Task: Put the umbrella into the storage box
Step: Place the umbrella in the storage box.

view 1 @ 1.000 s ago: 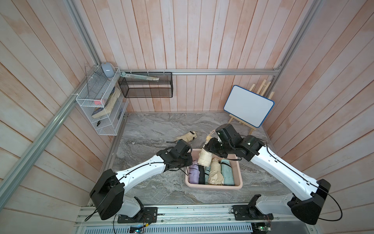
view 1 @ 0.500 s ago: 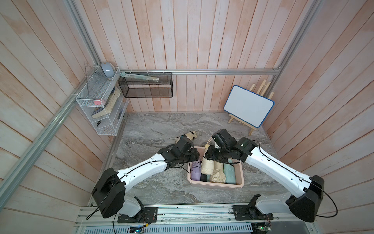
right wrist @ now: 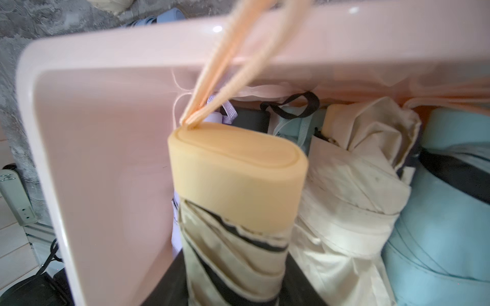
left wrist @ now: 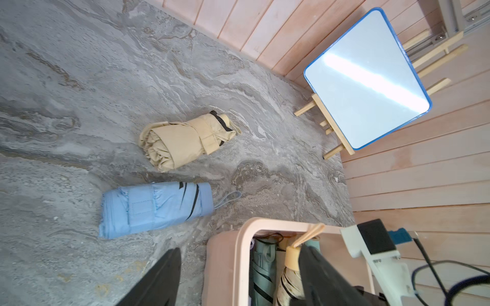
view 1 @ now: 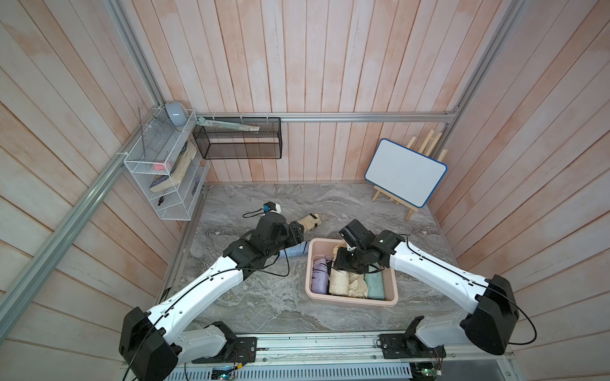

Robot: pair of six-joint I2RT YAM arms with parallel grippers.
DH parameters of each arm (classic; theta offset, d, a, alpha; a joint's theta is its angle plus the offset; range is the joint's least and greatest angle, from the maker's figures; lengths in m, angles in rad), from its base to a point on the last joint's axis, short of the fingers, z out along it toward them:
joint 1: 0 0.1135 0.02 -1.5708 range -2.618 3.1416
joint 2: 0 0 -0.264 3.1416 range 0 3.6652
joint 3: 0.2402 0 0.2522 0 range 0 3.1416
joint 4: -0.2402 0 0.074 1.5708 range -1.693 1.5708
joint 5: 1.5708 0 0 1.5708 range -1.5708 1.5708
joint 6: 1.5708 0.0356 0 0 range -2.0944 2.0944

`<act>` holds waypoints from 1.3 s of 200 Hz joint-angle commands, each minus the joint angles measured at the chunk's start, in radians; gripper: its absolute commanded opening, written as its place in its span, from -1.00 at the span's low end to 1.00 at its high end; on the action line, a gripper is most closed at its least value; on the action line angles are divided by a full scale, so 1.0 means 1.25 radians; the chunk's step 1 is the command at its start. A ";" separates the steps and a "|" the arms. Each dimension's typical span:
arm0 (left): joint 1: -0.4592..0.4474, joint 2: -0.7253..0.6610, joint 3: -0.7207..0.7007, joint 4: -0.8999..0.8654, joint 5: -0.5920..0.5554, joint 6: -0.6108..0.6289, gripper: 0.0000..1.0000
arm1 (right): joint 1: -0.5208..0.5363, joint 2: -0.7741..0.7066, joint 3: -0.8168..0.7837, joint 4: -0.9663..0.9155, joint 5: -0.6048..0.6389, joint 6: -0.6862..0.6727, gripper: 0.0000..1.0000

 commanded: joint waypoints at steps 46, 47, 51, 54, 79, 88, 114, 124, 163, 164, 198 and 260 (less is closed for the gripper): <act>0.040 -0.021 -0.020 -0.035 -0.004 0.038 0.51 | 0.007 0.035 -0.057 0.098 0.035 0.010 -0.35; 0.041 -0.021 -0.020 -0.035 -0.004 0.038 0.51 | 0.007 0.036 -0.058 0.098 0.036 0.010 -0.35; 0.041 -0.021 -0.020 -0.035 -0.003 0.038 0.51 | 0.007 0.038 -0.061 0.101 0.039 0.012 -0.35; 0.042 -0.021 -0.020 -0.035 -0.002 0.038 0.52 | 0.007 0.040 -0.065 0.102 0.043 0.013 -0.35; 0.046 -0.023 -0.023 -0.037 0.000 0.039 0.52 | 0.007 0.043 -0.088 0.113 0.071 0.026 -0.32; 0.049 -0.023 -0.025 -0.036 0.000 0.039 0.51 | 0.007 0.043 -0.095 0.115 0.081 0.029 -0.25; 0.055 -0.021 -0.029 -0.037 0.000 0.040 0.51 | 0.007 0.054 -0.105 0.114 0.100 0.030 0.03; 0.058 -0.017 -0.025 -0.042 0.000 0.043 0.52 | 0.006 0.054 -0.108 0.116 0.105 0.030 0.08; 0.065 0.002 -0.002 -0.049 -0.004 0.064 0.51 | 0.006 0.028 -0.098 0.101 0.141 0.033 0.33; 0.066 0.003 -0.001 -0.049 -0.004 0.064 0.51 | 0.006 0.027 -0.098 0.099 0.142 0.033 0.34; 0.080 0.018 0.012 -0.042 -0.001 0.082 0.52 | 0.007 -0.023 -0.086 0.084 0.164 0.026 0.52; 0.105 0.090 0.062 0.002 0.034 0.216 0.53 | 0.005 -0.186 -0.103 0.188 0.207 -0.038 0.50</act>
